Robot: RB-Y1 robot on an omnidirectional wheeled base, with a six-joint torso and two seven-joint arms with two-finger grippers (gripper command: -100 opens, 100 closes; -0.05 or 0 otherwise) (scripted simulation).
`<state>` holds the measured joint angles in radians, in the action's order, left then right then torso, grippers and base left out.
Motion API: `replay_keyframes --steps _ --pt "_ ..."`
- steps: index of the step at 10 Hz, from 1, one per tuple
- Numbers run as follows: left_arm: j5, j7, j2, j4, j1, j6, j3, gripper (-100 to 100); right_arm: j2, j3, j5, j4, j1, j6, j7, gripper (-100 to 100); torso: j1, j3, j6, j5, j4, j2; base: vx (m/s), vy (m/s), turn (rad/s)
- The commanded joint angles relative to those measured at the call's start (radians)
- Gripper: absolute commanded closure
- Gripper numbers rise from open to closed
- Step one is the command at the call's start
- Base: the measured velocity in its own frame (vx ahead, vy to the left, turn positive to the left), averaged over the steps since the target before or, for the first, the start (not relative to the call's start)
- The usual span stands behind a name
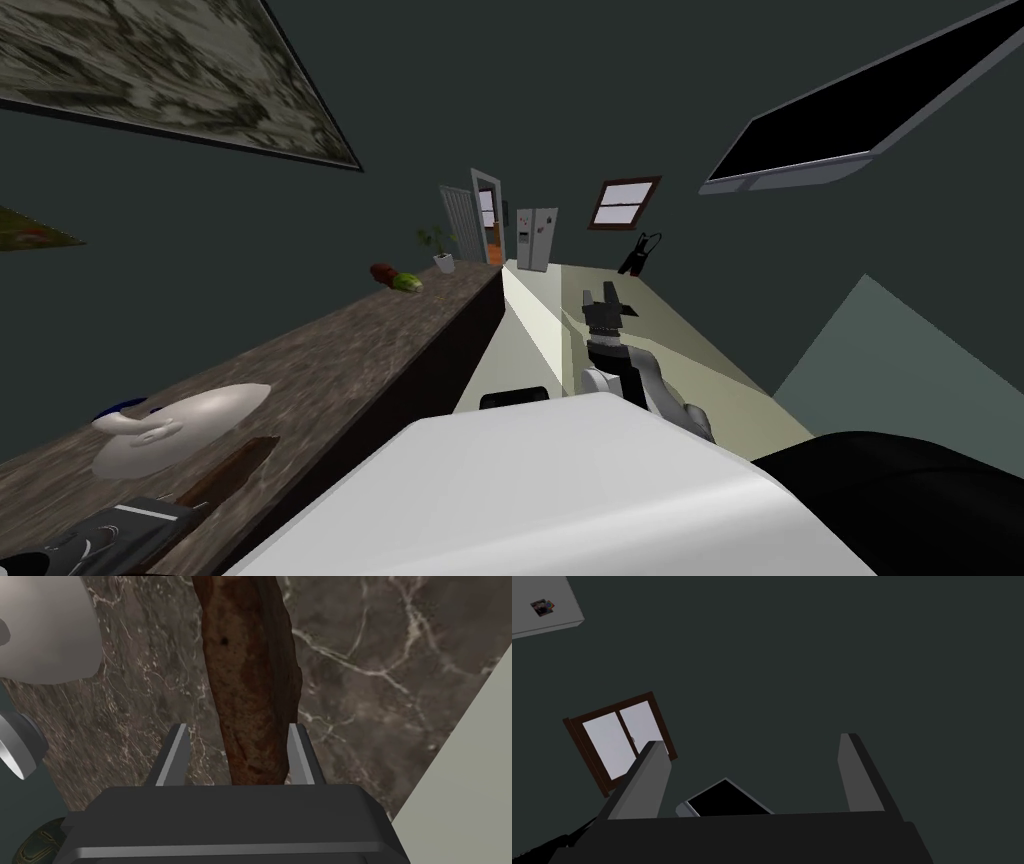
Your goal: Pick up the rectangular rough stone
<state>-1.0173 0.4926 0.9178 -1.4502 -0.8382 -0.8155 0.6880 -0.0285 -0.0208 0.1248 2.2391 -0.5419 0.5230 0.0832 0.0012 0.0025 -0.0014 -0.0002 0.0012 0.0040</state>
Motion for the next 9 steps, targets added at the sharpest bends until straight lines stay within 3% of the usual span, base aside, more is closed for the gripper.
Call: replay_keyframes --steps 1,4,5,6,9 --pt "0.0 0.0 0.0 0.0 0.0 0.0 0.0 100 0.0 0.0 0.0 0.0 0.0 0.0 0.0 0 0.0 0.0 0.0 0.0 0.0 0.0 0.0 0.0 0.0" --pt "0.0 0.001 0.0 0.001 0.0 -0.001 0.0 100 0.0 0.0 0.0 0.0 0.0 0.0 0.0 0 -0.001 -0.001 0.0 0.0 0.0 -0.002 0.0 0.0 0.0" --pt "0.0 0.001 0.0 0.001 0.0 -0.001 0.0 0 0.0 0.0 0.0 0.0 0.0 0.0 0.0 0 -0.001 -0.001 0.0 -0.001 0.0 -0.002 0.0 0.0 0.0" --pt "-0.012 -0.011 -0.002 -0.032 -0.02 0.005 0.002 100 0.0 0.0 0.0 0.0 0.0 0.0 0.0 0 -0.001 -0.001 0.0 -0.001 0.0 -0.002 0.074 0.023 0.256" --pt "-0.038 -0.033 -0.006 -0.104 -0.064 0.012 0.01 100 0.0 0.0 0.0 0.0 0.0 0.0 0.0 0 -0.001 -0.005 0.0 -0.002 -0.002 -0.009 0.132 0.015 0.242"
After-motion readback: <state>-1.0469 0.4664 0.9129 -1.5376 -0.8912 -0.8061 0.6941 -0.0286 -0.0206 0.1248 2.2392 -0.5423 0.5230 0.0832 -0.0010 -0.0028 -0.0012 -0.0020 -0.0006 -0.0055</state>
